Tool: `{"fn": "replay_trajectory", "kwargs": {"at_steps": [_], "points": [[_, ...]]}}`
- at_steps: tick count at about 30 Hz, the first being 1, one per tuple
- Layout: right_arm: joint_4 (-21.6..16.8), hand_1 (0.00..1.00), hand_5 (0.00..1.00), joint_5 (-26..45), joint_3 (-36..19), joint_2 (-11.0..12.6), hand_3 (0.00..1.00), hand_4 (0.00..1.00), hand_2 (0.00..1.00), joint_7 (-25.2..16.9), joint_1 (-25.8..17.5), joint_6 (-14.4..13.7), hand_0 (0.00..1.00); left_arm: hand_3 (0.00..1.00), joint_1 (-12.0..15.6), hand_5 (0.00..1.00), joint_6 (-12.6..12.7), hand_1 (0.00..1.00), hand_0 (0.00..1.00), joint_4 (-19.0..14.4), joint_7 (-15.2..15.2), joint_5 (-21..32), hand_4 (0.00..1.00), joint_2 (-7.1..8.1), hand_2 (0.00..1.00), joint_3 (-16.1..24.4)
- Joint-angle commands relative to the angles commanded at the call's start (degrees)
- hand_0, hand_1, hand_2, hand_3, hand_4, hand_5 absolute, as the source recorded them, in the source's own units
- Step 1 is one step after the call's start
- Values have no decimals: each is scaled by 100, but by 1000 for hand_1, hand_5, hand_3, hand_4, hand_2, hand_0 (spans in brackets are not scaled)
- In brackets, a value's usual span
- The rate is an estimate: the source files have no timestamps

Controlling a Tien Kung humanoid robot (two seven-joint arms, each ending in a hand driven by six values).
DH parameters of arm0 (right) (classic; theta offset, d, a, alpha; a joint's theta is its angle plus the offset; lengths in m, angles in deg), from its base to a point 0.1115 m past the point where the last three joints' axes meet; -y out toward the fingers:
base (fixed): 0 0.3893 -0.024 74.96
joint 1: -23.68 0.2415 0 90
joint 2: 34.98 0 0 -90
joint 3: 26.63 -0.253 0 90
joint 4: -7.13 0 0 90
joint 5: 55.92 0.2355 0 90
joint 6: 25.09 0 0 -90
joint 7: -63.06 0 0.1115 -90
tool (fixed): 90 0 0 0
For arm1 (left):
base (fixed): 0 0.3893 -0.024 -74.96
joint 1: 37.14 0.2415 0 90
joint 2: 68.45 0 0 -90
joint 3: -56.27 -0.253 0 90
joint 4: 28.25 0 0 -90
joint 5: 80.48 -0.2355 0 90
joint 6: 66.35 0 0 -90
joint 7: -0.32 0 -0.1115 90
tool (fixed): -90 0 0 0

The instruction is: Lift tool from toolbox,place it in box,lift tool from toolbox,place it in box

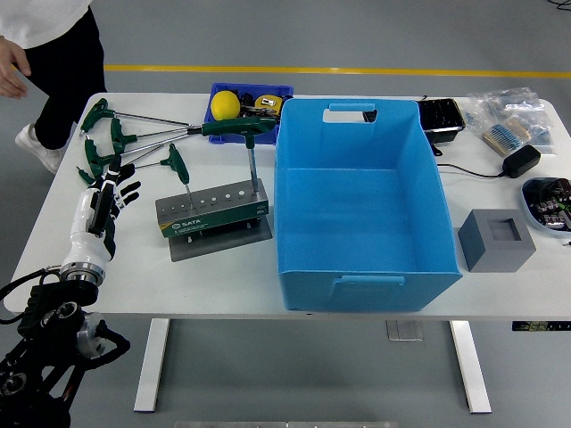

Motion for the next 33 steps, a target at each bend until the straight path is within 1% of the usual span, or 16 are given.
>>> {"fn": "replay_trajectory", "kwargs": {"at_steps": [9, 18, 33], "points": [[-11, 750, 774, 76, 54, 16, 618, 852, 786, -22, 35, 11, 723, 715, 5, 870, -2, 772, 769, 12, 10, 8, 961, -4, 832, -6], [-5, 750, 773, 31, 51, 24, 618, 851, 786, -17, 38, 23, 723, 716, -20, 867, 5, 773, 768, 4, 52, 19, 961, -1, 832, -1], [-19, 750, 773, -135, 25, 38, 620, 852, 786, 13, 54, 53, 722, 718, -7, 859, -21, 775, 770, 38, 33, 17, 962, 11, 836, -82]]}}
